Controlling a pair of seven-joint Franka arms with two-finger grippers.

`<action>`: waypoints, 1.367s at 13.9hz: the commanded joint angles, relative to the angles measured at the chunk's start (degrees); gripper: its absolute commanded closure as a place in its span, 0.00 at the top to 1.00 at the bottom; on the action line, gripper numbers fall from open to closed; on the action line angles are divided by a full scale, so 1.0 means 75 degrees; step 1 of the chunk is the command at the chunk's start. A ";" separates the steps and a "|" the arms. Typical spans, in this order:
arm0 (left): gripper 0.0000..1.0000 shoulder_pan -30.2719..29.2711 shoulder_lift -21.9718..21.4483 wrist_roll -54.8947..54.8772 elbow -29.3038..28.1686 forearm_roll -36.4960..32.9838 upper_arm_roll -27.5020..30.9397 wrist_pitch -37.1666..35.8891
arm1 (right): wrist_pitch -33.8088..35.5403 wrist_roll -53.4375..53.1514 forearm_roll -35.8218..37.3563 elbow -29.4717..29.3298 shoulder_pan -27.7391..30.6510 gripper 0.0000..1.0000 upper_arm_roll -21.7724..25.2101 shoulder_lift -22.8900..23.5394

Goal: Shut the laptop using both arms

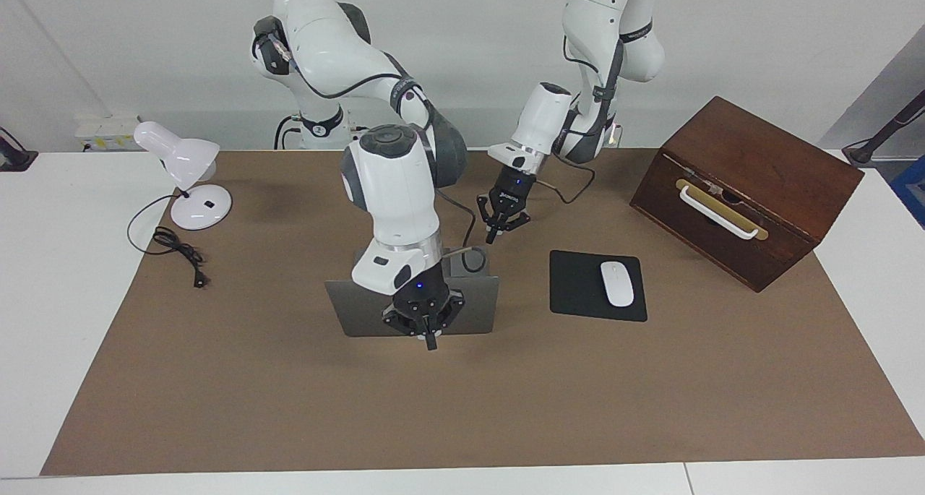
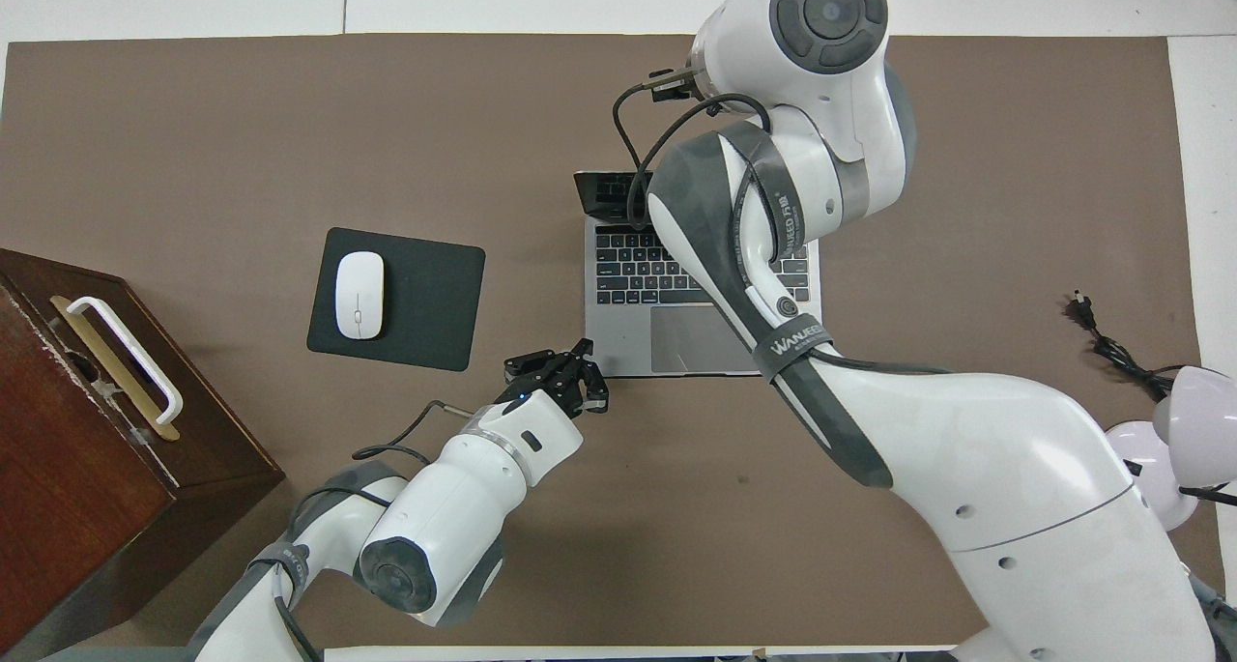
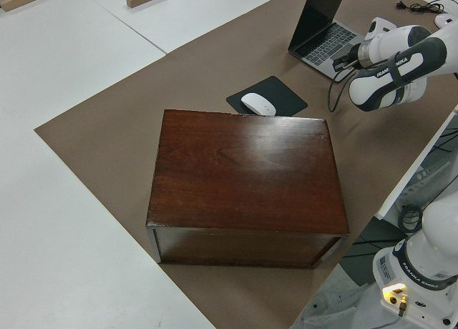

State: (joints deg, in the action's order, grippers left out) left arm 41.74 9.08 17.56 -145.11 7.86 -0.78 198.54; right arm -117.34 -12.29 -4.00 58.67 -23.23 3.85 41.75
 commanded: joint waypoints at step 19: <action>0.00 0.0048 0.1251 -0.1075 0.0657 -0.0052 0.0139 0.0282 | 0.0973 -0.0096 -0.0415 0.0075 0.0367 0.00 -0.0056 -0.0270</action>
State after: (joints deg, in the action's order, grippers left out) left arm 41.73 16.89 10.62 -140.67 7.81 -0.19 199.60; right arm -110.68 -12.29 -6.33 58.60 -20.79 3.78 40.56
